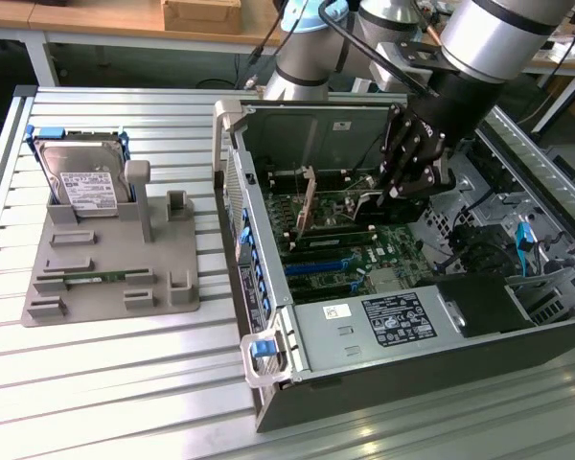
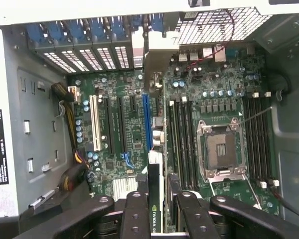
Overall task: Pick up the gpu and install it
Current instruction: 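Insert the gpu into the slot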
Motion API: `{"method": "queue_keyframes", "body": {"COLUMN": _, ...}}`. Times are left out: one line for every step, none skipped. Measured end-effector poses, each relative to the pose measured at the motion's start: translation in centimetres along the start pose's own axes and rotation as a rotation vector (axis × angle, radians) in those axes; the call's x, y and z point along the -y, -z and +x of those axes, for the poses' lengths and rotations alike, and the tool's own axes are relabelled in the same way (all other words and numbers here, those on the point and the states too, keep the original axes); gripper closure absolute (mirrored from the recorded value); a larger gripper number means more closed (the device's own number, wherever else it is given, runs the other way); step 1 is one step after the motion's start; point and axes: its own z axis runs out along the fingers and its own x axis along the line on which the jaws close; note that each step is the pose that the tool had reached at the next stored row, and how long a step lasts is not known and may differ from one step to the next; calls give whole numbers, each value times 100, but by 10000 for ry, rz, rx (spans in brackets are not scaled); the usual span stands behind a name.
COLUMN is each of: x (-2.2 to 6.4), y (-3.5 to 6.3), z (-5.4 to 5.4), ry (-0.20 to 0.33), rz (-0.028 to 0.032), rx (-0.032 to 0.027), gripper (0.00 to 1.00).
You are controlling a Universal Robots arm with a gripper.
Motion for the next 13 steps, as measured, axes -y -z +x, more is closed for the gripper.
{"method": "queue_keyframes", "body": {"x": 2, "y": -17, "z": 1, "ry": -3, "rz": -107, "rx": -10, "gripper": 73}}
{"method": "queue_keyframes", "body": {"x": 3, "y": -35, "z": 3, "ry": -7, "rz": -223, "rx": -20, "gripper": 73}}
{"method": "queue_keyframes", "body": {"x": 6, "y": -55, "z": 4, "ry": -10, "rz": -349, "rx": -31, "gripper": 73}}
{"method": "queue_keyframes", "body": {"x": 8, "y": -75, "z": 6, "ry": -13, "rz": -430, "rx": -38, "gripper": 73}}
{"method": "queue_keyframes", "body": {"x": 9, "y": -99, "z": 10, "ry": -16, "rz": -460, "rx": -41, "gripper": 73}}
{"method": "queue_keyframes", "body": {"x": 12, "y": -118, "z": 13, "ry": -16, "rz": -466, "rx": -42, "gripper": 73}}
{"method": "queue_keyframes", "body": {"x": 14, "y": -143, "z": 16, "ry": -15, "rz": -470, "rx": -43, "gripper": 73}}
{"method": "queue_keyframes", "body": {"x": 16, "y": -162, "z": 17, "ry": -15, "rz": -472, "rx": -44, "gripper": 73}}
{"method": "queue_keyframes", "body": {"x": 17, "y": -174, "z": 18, "ry": -15, "rz": -473, "rx": -43, "gripper": 73}}
{"method": "queue_keyframes", "body": {"x": 18, "y": -182, "z": 18, "ry": -15, "rz": -474, "rx": -43, "gripper": 73}}
{"method": "queue_keyframes", "body": {"x": 19, "y": -189, "z": 19, "ry": -15, "rz": -475, "rx": -42, "gripper": 73}}
{"method": "queue_keyframes", "body": {"x": 19, "y": -195, "z": 20, "ry": -15, "rz": -476, "rx": -43, "gripper": 73}}
{"method": "queue_keyframes", "body": {"x": 20, "y": -202, "z": 22, "ry": -14, "rz": -477, "rx": -43, "gripper": 73}}
